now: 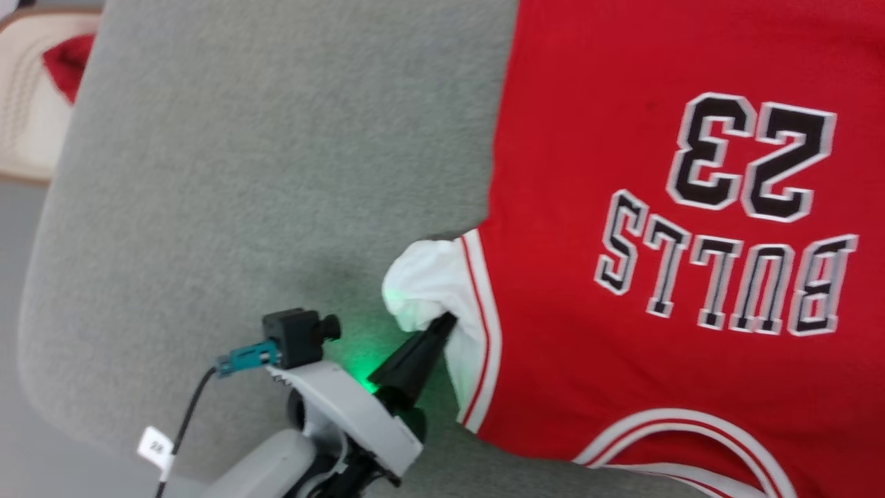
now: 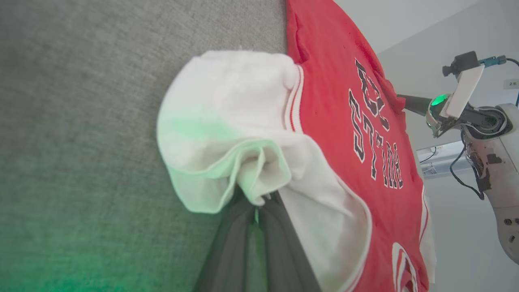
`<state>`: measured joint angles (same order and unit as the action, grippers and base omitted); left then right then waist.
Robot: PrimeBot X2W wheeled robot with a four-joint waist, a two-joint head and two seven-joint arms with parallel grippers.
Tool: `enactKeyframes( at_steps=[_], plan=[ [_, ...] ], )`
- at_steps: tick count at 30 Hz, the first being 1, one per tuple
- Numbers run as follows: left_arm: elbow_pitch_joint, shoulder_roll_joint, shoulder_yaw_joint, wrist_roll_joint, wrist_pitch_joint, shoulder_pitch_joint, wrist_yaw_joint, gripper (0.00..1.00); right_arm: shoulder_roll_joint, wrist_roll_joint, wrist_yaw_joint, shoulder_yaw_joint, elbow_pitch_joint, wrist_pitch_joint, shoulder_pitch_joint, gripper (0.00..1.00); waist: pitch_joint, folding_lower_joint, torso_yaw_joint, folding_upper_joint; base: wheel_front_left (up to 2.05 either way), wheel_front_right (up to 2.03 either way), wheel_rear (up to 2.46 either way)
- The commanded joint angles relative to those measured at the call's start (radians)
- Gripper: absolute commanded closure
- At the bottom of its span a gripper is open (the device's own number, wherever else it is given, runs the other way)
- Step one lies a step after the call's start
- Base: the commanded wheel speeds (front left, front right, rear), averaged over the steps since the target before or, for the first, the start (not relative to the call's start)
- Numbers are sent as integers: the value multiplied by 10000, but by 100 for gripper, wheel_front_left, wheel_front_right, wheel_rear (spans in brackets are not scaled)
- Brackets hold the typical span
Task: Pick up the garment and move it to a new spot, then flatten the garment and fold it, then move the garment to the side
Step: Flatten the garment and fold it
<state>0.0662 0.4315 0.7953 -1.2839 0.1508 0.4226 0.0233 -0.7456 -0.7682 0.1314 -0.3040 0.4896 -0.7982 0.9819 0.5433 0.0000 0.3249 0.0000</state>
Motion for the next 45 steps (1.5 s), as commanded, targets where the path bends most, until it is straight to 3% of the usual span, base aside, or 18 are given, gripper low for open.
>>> enactKeyframes(
  at_steps=[1,8,15,26,36,37,38,45],
  plan=[
    [345,282,-99,-45,-19,-240,196,100,-97,-71,-17,-163,129,-102,-582,100,-726,0,-760,0,0,0,0],
    [173,840,-317,-24,-17,-485,489,100,-845,-1189,-17,-64,-1563,500,-2835,100,-1509,0,-1660,0,0,0,0],
    [-32,1358,-597,-102,2,-653,750,100,-1072,-1778,-17,594,-3281,926,-5577,100,-2114,0,-2365,0,0,0,0],
    [-384,1887,-970,-222,237,-1109,1115,100,-427,-1426,-17,1404,-5897,439,-9420,100,-2293,0,-3396,0,0,0,0],
    [-511,1973,-997,-159,207,-1098,1289,100,585,-773,-17,1333,-7114,-58,-10739,100,-2207,0,-3737,0,0,0,0],
    [-510,1979,-990,-161,199,-1103,1291,100,657,-675,-17,1383,-7148,31,-10693,66,-2216,0,-3751,0,0,0,0],
    [-506,1980,-983,-159,193,-1116,1315,100,688,-594,-17,1453,-7174,104,-10642,0,-2229,0,-3762,0,0,0,0],
    [-585,1865,-899,-122,216,-1162,1349,100,415,-893,-17,2783,-7671,148,-10470,0,-2336,0,-3565,0,0,0,0]
  ],
)
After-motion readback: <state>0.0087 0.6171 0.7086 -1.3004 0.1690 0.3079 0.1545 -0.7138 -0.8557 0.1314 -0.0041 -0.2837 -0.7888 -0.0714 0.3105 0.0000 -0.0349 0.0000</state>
